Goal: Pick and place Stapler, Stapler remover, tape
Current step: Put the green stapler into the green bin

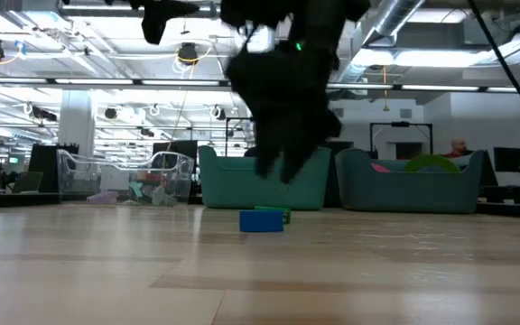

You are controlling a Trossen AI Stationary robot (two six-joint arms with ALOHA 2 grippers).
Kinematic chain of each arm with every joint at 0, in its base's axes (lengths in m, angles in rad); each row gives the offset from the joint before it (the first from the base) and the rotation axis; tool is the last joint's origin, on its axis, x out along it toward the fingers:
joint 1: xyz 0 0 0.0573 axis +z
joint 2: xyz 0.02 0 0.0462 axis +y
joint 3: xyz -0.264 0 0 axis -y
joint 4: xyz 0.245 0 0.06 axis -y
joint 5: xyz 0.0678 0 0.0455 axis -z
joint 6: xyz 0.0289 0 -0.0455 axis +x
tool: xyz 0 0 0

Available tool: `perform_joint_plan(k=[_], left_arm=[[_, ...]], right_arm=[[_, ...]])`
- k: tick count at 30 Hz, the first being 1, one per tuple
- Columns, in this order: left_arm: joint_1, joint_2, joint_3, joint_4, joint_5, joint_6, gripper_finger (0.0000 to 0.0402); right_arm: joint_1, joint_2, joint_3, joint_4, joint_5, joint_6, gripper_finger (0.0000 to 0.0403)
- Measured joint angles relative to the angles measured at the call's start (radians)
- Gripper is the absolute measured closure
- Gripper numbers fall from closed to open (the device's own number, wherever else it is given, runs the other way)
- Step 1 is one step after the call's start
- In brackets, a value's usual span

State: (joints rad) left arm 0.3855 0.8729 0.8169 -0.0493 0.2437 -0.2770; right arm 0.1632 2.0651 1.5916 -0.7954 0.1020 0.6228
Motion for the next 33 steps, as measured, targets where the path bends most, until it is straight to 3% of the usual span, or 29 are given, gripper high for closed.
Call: perform_joint_plan(k=[6,28,33], left_arm=[[-0.031,-0.009,0.000,0.006,0.115,-0.079,0.0221],[-0.066,-0.009,0.000,0.006,0.121,-0.080,0.0221],[-0.066,-0.009,0.000,0.005,0.121,-0.080,0.0221]], right_arm=[[0.003,0.053,-0.002,-0.030,0.000,0.004,0.0143],[0.026,0.126,0.001,-0.001,0.038,-0.011,0.0144],[0.037,0.121,0.001,0.000,0.056,-0.011,0.0170]])
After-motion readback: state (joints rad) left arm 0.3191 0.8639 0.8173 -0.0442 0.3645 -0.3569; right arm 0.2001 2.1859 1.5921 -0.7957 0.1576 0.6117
